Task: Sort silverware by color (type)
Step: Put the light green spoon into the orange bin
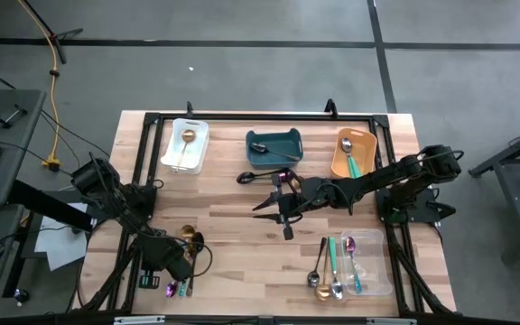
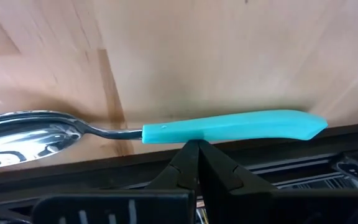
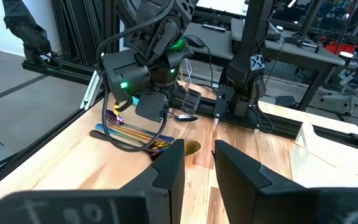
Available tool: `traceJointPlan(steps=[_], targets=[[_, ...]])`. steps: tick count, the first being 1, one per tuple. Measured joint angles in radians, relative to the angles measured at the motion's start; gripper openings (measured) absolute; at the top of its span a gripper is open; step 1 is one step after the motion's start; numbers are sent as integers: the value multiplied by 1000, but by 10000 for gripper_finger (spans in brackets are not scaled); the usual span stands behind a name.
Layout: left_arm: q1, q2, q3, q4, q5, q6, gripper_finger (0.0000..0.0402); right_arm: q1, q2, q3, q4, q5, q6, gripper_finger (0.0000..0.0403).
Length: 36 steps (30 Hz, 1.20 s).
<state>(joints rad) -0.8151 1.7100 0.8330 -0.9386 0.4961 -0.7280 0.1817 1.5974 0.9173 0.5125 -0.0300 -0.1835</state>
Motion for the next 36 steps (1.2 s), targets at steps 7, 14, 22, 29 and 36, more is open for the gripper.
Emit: traceJointPlan(steps=[7,14,22,29,36], targets=[[46,0,0,-1,-4,40,0,0,0,0,0,0,-2,83],[84,0,0,-1,-6,79,0,0,0,0,0,0,-17,83],[130,1,11,-3,-17,106,0,0,0,0,0,0,-16,83],[171,3,81,10,-105,181,0,0,0,0,0,0,-16,83],[195,4,105,-28,-104,195,0,0,0,0,0,0,-16,83]])
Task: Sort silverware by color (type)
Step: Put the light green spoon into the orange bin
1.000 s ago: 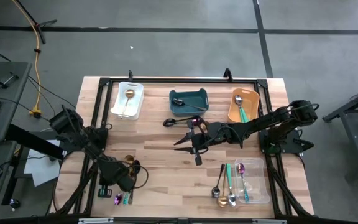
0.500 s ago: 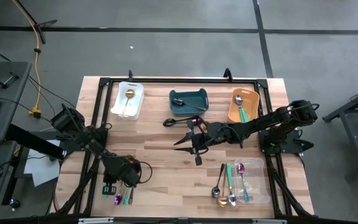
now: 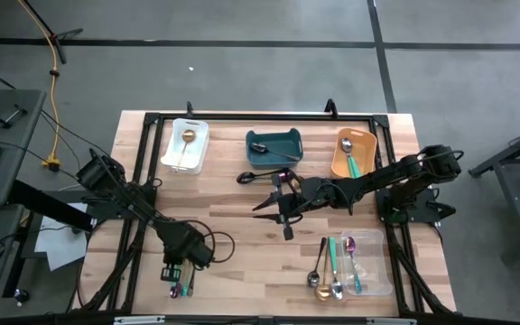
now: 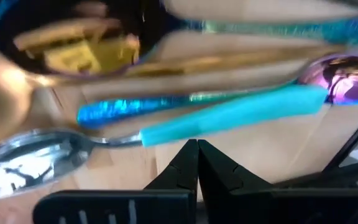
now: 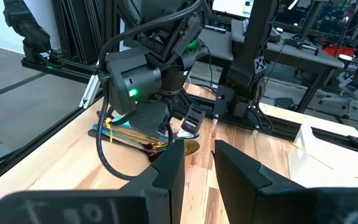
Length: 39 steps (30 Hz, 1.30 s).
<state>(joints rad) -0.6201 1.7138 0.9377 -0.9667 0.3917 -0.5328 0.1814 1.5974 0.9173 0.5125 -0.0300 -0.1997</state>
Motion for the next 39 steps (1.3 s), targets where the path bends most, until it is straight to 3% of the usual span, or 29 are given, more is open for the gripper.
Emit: traceJointPlan(steps=[7,12,21,26,34,39], targets=[[-1,-1,63,-164,-32,69,0,0,0,0,0,0,0,83],[-11,-2,94,-173,-99,145,0,0,0,0,0,0,0,83],[-48,-2,95,-184,-100,312,13,0,0,0,-8,0,0,83],[-71,-2,95,-178,-140,438,46,0,0,0,-8,0,0,83],[-106,-3,95,-106,-269,599,137,0,0,0,-10,0,0,83],[-133,-3,93,-103,-293,686,177,0,0,0,-19,0,0,83]])
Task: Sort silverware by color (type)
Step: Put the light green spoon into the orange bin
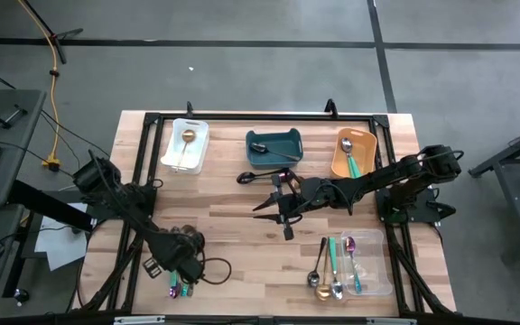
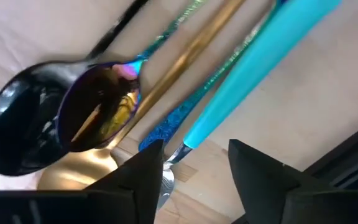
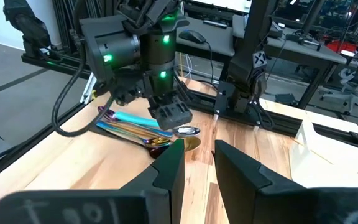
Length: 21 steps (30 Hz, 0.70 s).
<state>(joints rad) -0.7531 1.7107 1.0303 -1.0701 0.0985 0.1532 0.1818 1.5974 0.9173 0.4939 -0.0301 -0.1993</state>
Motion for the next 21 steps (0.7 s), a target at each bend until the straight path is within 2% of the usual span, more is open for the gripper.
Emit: traceJointPlan(steps=[8,13,21], targets=[[-47,0,-63,46,-34,92,177,0,0,0,-8,0,0,83],[-55,0,-88,49,-105,120,177,0,0,0,-9,0,0,83],[-59,-2,-117,94,-105,120,162,0,0,0,-11,0,0,83]])
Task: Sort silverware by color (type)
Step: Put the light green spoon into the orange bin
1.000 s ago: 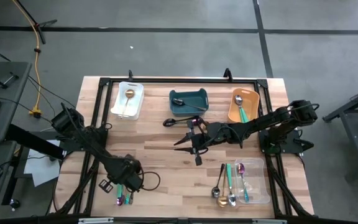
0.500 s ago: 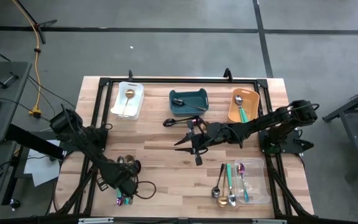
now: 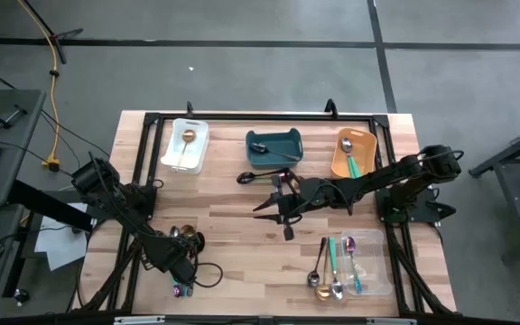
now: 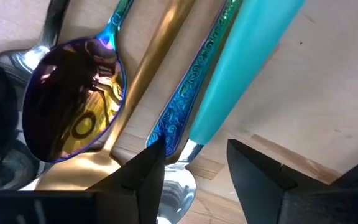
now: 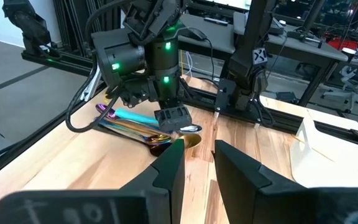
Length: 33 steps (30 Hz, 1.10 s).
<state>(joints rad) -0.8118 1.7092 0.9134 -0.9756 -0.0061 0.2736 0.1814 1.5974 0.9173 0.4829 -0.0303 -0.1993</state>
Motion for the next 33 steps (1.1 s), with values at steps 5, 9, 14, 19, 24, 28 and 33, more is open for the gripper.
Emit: traceJointPlan(steps=[5,9,14,19,24,28,33], targets=[[-3,0,0,-1,1,-9,146,0,0,0,-9,0,0,83],[-3,1,5,-4,-5,-9,129,0,0,0,-9,0,0,83],[-3,1,11,-2,-25,-10,112,0,0,0,-9,0,0,83],[-3,2,11,-12,-26,-38,85,0,0,0,-9,0,0,83],[-3,2,11,-26,-27,-85,40,0,0,0,-9,0,0,83],[-3,2,13,-36,-28,-114,12,0,0,0,-9,0,0,83],[2,3,41,-103,-29,-135,1,0,0,0,-9,0,0,83]])
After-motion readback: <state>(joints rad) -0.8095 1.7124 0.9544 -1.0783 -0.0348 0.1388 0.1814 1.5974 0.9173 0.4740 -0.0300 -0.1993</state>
